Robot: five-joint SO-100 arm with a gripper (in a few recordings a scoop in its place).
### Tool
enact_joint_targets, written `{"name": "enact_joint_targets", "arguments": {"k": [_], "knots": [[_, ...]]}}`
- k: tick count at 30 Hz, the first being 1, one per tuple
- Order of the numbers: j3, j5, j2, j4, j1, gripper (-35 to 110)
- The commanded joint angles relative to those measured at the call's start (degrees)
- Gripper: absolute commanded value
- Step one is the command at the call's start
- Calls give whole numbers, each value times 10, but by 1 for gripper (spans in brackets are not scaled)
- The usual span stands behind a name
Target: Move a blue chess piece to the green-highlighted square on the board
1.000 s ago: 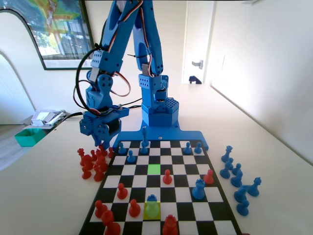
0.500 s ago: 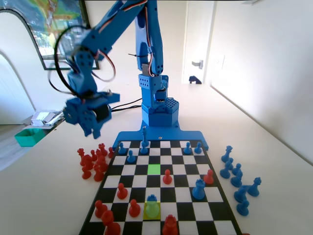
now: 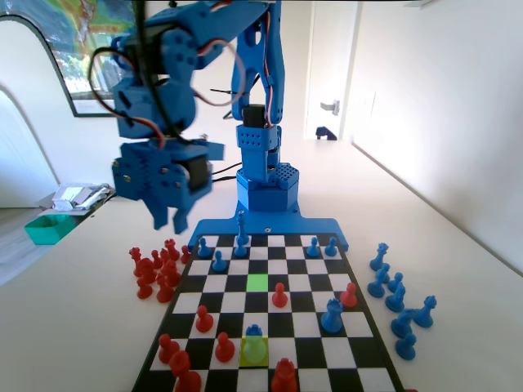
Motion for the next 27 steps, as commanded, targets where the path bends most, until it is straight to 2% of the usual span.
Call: {"name": "enact_joint_targets", "arguments": {"k": [1,7,17,27], "knots": [[-25,33,50,-18,-59,9],[28,45,50,-134,-146,9],[-4,51,9,-131,-229,9],[-129,44,-112,-52,-239,9]]}}
